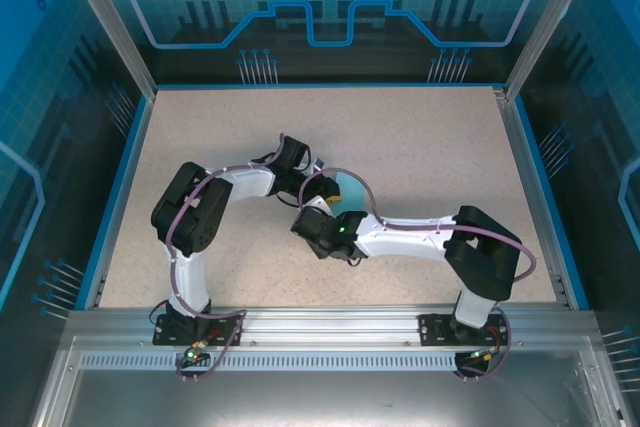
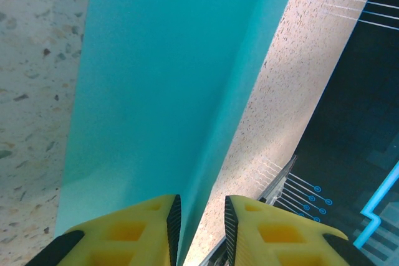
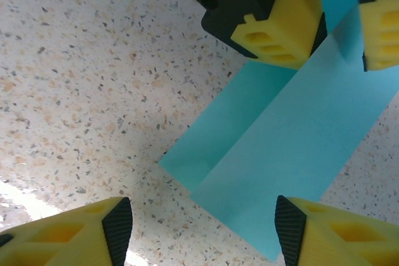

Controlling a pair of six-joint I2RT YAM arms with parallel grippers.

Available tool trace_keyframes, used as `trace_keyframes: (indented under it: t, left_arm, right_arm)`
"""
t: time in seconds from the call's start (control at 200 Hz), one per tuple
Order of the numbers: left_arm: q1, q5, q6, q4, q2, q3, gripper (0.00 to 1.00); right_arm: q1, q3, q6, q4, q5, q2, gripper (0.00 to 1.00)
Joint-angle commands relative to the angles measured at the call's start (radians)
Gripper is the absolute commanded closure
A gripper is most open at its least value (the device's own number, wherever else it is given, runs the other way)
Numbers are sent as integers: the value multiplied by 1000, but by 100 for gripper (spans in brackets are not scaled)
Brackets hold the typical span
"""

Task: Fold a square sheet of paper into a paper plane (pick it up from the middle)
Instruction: Fold the triangle a second time at the center of the table.

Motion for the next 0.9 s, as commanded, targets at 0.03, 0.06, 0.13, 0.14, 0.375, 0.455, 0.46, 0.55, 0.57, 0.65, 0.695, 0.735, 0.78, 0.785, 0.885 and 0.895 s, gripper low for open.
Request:
trace_keyframes:
  t: [0.03,0.06,0.13,0.14,0.375,0.455,0.46,0.55,0.57,0.65,0.695,0.735,0.78,0.785,0.885,0.895]
  left_arm:
    - [4,26,-15,-25,-9,25,72]
    - [4,26,-15,-27,-9,25,72]
    - [5,26,-12,-32,-7,26,72]
    - [4,26,-11,-32,-7,27,72]
    - [5,24,-8,-37,-10,28,71]
    - [4,21,-9,-39,-10,28,71]
    - [5,20,-9,-39,-10,28,71]
    - [4,19,-10,-39,-11,28,71]
    - [4,18,-10,-40,-12,28,71]
    - [5,17,-9,-43,-14,30,71]
    - [4,15,-10,-43,-14,33,71]
    - [4,14,-9,-44,-14,35,71]
    - [4,14,-10,-45,-14,35,71]
    - [4,13,-9,-45,-14,36,71]
    - [4,13,-8,-48,-14,36,71]
    - [4,13,-8,-49,-16,36,71]
  right_arm:
    - [14,35,27,-56,67,25,40]
    - [14,38,34,-62,76,28,42]
    - [14,37,36,-67,85,26,45]
    - [15,37,37,-68,86,26,46]
    - [10,14,38,-64,104,-13,61]
    - [6,4,31,-57,99,-29,64]
    - [6,3,31,-57,99,-30,64]
    - [-5,-9,23,-54,88,-48,67]
    - [-7,-12,22,-56,88,-50,68]
    - [-18,-24,18,-52,82,-66,72]
    - [-24,-31,9,-44,68,-75,74]
    - [-29,-36,3,-38,57,-81,77]
    - [-37,-43,-3,-30,41,-85,80]
    - [-38,-43,-4,-30,39,-85,80]
    - [-55,-44,-19,-23,9,-85,87]
    - [-55,-45,-20,-23,7,-85,88]
